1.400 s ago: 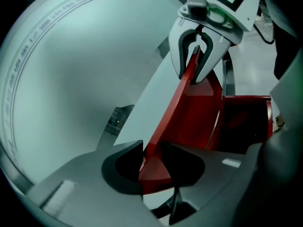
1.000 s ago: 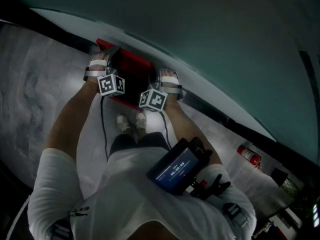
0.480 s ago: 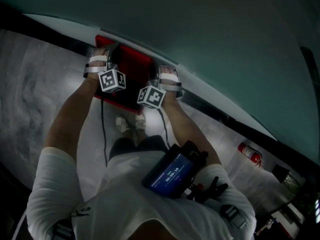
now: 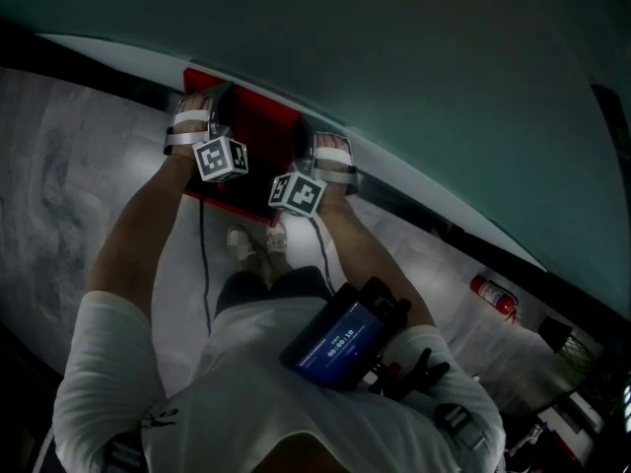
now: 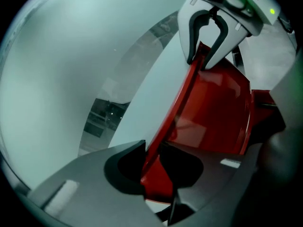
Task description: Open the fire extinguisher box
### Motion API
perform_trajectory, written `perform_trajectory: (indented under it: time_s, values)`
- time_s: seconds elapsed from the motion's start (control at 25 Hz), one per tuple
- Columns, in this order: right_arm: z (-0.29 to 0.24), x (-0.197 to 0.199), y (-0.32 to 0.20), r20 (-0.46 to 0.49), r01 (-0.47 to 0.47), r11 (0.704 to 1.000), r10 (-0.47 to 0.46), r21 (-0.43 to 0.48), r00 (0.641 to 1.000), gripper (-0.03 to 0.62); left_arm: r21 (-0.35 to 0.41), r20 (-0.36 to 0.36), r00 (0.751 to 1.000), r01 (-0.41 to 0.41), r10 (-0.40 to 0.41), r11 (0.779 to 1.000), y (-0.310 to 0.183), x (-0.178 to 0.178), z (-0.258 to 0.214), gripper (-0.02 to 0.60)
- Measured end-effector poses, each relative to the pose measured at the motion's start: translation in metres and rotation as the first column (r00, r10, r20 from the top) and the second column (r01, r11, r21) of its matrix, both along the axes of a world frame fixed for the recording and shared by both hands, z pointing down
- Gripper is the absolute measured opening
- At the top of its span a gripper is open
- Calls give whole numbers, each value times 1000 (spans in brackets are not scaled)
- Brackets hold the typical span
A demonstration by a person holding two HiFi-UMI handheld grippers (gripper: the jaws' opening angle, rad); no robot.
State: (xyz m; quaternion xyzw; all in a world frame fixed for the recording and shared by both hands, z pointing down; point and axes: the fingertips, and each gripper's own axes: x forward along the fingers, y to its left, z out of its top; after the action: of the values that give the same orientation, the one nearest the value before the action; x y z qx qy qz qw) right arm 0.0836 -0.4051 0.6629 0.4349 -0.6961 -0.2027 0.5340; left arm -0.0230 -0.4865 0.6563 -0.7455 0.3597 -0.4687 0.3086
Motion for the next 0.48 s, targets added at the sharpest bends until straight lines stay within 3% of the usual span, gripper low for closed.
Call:
perform_trajectory:
  time_s: [0.2, 0.48]
  values:
    - [-2, 2, 4, 15, -2, 1000, 2, -1, 1000, 97, 3, 1, 1000, 23, -23, 1000, 2, -4, -1, 95]
    - [-17, 0, 13, 91, 14, 1000, -16, 16, 996, 59, -7, -129, 986, 104, -104, 995, 19, -13, -24, 97]
